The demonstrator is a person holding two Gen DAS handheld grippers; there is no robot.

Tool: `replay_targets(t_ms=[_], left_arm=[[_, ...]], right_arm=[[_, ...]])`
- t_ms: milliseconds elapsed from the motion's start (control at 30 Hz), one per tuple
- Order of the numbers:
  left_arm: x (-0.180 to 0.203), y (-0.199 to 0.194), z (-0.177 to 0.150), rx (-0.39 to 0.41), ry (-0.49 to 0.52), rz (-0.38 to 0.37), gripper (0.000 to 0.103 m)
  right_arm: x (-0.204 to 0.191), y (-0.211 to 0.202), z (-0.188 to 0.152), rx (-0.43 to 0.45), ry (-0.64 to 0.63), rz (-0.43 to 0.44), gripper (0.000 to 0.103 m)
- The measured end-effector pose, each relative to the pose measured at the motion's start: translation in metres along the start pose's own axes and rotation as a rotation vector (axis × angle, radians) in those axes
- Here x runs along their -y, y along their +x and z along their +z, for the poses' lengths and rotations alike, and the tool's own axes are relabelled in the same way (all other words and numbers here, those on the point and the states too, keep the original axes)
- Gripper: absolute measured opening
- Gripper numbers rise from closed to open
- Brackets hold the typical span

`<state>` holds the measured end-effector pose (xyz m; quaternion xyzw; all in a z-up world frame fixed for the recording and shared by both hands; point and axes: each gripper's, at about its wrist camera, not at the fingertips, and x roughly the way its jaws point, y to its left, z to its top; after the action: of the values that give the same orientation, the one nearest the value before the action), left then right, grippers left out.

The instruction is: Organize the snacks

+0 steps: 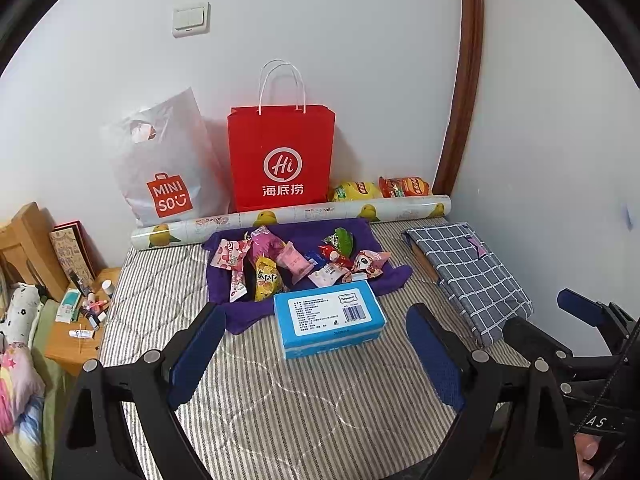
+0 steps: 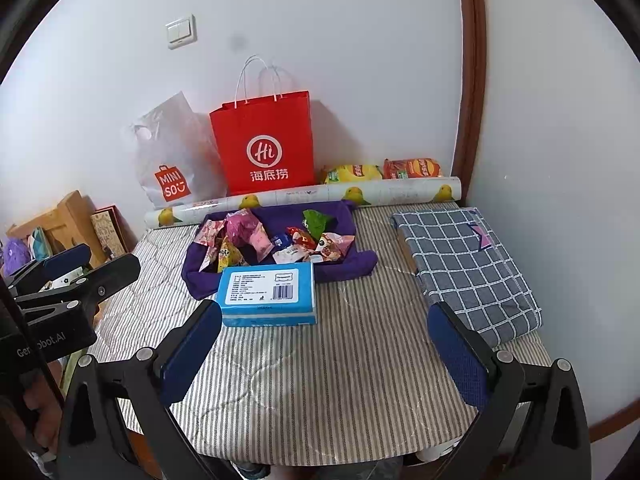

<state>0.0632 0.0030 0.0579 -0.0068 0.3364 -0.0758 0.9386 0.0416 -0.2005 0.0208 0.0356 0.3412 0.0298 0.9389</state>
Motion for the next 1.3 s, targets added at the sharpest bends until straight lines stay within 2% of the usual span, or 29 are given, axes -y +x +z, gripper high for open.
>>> replay_targets(t_ms=[1300], left_arm=[[-0.0005, -0.0041, -0.0003, 0.003, -0.005, 0.002, 0.092]], right_arm=[[-0.0075, -0.0067, -0.0015, 0.009, -0.004, 0.014, 0.101]])
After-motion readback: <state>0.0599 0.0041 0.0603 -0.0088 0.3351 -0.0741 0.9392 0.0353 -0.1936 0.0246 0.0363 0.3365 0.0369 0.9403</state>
